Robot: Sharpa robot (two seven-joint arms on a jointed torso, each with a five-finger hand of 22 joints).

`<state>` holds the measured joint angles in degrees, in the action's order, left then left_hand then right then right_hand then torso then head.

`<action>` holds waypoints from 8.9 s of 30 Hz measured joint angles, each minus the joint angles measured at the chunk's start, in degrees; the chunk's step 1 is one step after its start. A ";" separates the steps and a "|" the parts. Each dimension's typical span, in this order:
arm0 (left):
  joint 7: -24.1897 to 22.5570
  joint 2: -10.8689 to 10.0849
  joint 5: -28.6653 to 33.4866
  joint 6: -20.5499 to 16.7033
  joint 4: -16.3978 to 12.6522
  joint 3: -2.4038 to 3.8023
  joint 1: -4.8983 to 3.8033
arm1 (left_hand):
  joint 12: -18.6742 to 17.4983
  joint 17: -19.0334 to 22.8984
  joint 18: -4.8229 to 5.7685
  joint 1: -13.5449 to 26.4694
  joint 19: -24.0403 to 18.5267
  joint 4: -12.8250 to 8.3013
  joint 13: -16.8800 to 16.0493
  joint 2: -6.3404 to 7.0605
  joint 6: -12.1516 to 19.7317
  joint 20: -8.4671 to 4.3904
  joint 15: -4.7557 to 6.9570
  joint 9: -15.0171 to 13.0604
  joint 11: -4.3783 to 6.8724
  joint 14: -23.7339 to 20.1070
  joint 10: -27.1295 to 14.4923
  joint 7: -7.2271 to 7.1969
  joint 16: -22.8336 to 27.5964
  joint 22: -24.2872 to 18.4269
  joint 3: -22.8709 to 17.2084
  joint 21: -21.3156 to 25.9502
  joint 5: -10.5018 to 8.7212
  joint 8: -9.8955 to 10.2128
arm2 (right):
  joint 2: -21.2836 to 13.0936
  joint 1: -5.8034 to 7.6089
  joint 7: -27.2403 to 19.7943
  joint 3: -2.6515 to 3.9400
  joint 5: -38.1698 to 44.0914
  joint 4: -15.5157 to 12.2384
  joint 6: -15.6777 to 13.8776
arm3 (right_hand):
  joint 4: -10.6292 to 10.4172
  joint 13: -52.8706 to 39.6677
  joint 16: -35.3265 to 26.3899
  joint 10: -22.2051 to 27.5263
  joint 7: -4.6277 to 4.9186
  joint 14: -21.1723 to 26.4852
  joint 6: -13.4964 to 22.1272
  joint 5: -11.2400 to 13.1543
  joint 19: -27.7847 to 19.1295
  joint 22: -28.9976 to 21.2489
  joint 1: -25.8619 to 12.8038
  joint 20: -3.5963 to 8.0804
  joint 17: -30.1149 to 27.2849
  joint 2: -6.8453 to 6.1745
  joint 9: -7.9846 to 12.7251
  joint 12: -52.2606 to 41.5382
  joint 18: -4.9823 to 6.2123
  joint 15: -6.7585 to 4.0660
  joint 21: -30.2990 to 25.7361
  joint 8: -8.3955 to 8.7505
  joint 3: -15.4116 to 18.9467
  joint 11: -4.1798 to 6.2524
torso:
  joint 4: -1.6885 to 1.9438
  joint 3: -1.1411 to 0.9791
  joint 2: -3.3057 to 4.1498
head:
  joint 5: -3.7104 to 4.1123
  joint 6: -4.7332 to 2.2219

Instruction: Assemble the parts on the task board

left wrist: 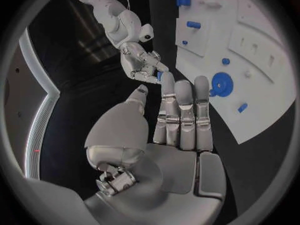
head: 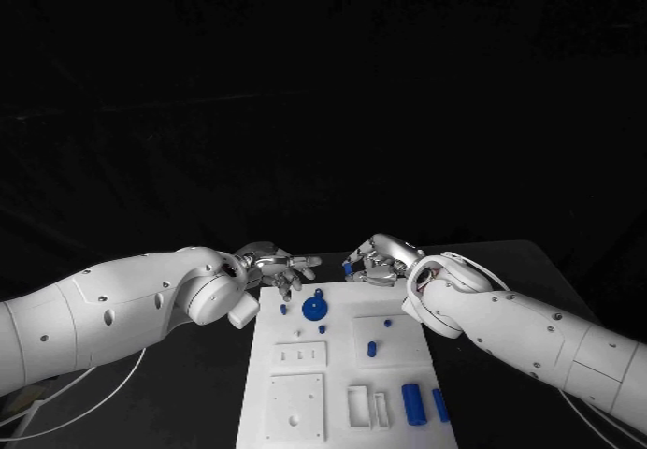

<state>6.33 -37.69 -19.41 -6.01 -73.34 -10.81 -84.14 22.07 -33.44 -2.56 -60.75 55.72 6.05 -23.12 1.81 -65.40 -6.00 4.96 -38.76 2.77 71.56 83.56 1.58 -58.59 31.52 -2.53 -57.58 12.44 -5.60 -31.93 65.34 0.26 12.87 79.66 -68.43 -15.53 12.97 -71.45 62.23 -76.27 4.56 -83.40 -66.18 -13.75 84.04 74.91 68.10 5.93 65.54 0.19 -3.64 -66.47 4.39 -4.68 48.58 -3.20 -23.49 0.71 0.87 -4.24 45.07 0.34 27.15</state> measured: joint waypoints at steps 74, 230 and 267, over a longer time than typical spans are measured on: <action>7.85 4.13 -9.48 0.39 2.40 -0.05 0.06 | 6.76 5.05 -0.05 -0.12 -1.78 1.43 -4.24 1.39 1.65 0.36 -0.58 -13.84 -0.61 -3.31 -4.95 0.05 -6.37 3.40 -0.87 -0.86 2.57 1.62 | 3.65 0.02 5.32 -0.25 2.50 -3.72 4.44 | -0.56 0.01 0.00 0.21 -0.03 0.00 -0.03 -0.01 0.00 0.00 0.67 0.00 -0.13 -0.19 -0.03 0.00 -0.01 0.02 -0.22 -0.23 0.40 0.20 | 0.03 0.04 0.04 | 0.77 0.65; 25.78 1.56 -36.80 -0.16 -6.69 -2.96 5.86 | 2.38 -3.54 -0.06 1.56 9.94 -15.99 -9.15 -4.15 -0.08 -1.88 1.88 -13.27 1.23 2.25 0.60 2.57 -4.53 35.06 -13.74 20.79 23.32 1.78 | -4.52 1.78 -11.81 2.71 -36.84 11.41 -3.34 | -2.69 68.06 -58.37 15.26 5.48 20.10 18.07 -10.44 -26.03 -71.09 0.01 -14.56 -62.00 1.54 0.45 62.84 1.82 12.49 -44.76 -0.11 21.51 -9.52 | 0.01 0.03 0.08 | -0.37 7.18; 24.89 2.48 -37.60 -1.44 -5.36 -2.78 6.82 | 2.38 -3.52 0.48 1.82 13.80 -16.10 -8.98 -3.90 -0.21 -1.88 2.01 -18.00 1.33 2.57 0.47 2.69 -4.31 43.42 -13.70 30.64 23.21 1.88 | -3.83 1.79 -10.14 2.71 -37.25 11.97 -1.98 | -1.89 68.08 -58.37 15.77 5.69 20.28 18.28 -12.44 -26.43 -71.08 -0.44 -14.54 -62.03 1.08 0.44 62.80 1.80 12.67 -44.76 -0.11 17.07 -9.62 | 0.07 0.10 0.05 | 0.85 5.86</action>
<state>31.22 -35.21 -57.01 -7.45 -78.70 -13.60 -77.32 24.45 -36.96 -2.08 -58.93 69.52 -10.04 -32.10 -2.09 -65.60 -7.88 6.97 -56.76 4.09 74.13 84.04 4.27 -62.90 74.94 -16.23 -26.94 35.64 -3.72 -35.77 67.13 -9.88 15.58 42.42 -56.46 -17.52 11.09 -3.37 3.87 -60.50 10.25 -63.12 -47.90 -26.19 57.61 3.82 67.66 -8.62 3.51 1.27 -3.21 -3.66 6.19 7.99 3.82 -3.30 -6.42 -8.91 0.94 -4.14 45.12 1.19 33.01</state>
